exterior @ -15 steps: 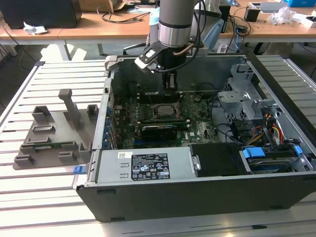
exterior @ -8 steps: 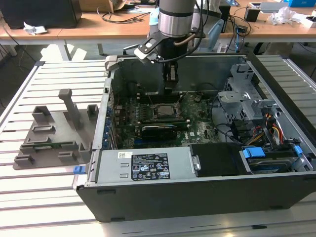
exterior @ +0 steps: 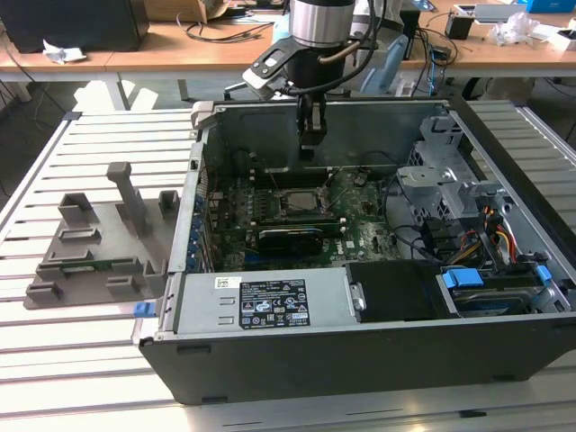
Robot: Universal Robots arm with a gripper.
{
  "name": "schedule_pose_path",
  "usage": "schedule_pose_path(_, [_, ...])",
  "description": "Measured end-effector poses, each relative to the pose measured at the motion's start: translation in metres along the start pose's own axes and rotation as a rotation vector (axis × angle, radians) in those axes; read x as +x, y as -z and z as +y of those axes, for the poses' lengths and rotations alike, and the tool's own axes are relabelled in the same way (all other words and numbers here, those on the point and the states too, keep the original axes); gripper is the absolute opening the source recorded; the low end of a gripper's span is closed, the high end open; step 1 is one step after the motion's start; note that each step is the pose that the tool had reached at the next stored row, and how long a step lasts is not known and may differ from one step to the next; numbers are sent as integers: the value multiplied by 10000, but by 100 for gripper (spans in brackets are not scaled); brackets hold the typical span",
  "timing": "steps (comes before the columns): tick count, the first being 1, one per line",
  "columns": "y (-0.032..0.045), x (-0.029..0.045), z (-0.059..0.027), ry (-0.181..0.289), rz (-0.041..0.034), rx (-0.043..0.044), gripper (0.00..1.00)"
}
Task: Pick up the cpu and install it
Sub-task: 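Place the cpu into insertion slot, then close the cpu cover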
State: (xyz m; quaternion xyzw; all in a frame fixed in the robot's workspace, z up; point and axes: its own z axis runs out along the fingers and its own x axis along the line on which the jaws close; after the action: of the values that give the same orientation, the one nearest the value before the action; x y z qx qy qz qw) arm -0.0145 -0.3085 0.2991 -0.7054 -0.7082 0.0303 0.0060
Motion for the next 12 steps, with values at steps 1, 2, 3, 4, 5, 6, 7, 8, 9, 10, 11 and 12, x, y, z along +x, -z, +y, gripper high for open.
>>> schedule_pose_path(1, [0,0,0,0,0,0,11])
schedule_pose_path(2, [1,0,0,0,-1,1,11])
schedule_pose_path(3, [1,0,0,0,0,1,11])
schedule_pose_path(4, [1,0,0,0,1,1,11])
schedule_pose_path(5, [1,0,0,0,1,1,11])
schedule_pose_path(6, [1,0,0,0,1,1,11])
schedule_pose_path(7, [1,0,0,0,2,1,11])
schedule_pose_path(8, [1,0,0,0,3,1,11])
schedule_pose_path(9, [1,0,0,0,4,0,11])
schedule_pose_path(10, [1,0,5,4,5,0,11])
schedule_pose_path(11, [2,-1,20,0,5,0,11])
schedule_pose_path(12, [3,-1,42,-1,5,0,11])
